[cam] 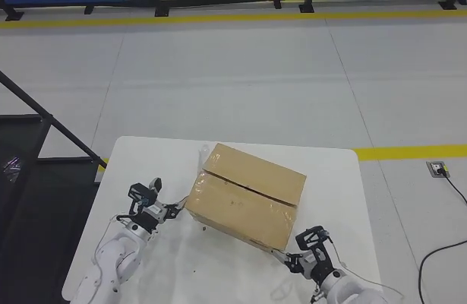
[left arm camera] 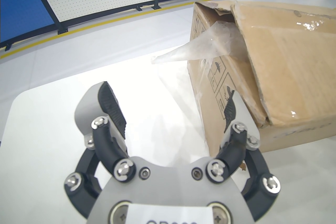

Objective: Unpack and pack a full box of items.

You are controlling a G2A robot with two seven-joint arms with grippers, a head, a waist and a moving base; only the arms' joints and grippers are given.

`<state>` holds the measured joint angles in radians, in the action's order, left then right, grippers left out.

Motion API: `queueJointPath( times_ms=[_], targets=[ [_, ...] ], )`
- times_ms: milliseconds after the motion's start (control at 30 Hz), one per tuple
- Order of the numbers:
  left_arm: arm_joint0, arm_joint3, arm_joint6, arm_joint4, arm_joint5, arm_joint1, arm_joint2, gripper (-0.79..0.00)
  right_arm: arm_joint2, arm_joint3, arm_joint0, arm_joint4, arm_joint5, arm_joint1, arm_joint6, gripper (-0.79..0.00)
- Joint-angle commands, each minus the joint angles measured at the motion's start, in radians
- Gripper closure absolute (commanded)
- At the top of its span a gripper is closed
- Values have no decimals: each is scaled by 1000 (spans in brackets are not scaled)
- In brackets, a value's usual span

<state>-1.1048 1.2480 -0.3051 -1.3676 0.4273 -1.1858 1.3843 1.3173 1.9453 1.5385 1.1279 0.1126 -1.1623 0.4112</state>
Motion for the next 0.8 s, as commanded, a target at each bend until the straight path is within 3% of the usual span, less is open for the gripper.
queueJointPath(
  times_ms=[0,67,167,333,767],
  targets=[
    [-7,6,-1,0,2,1,2,-785,17,2,8,-9,5,1,-15,-785],
    [-15,14,-5,-2,5,2,4,-785,31,8,19,-17,7,2,-25,-785],
    [-25,24,-6,-7,8,4,5,-785,60,26,41,-81,109,7,-77,-785],
    [-45,48,-13,-16,19,8,9,-785,168,28,110,-278,210,6,-354,-785],
    [-98,102,-27,-42,34,12,-9,-785,168,28,110,-278,210,6,-354,-785]
  ],
)
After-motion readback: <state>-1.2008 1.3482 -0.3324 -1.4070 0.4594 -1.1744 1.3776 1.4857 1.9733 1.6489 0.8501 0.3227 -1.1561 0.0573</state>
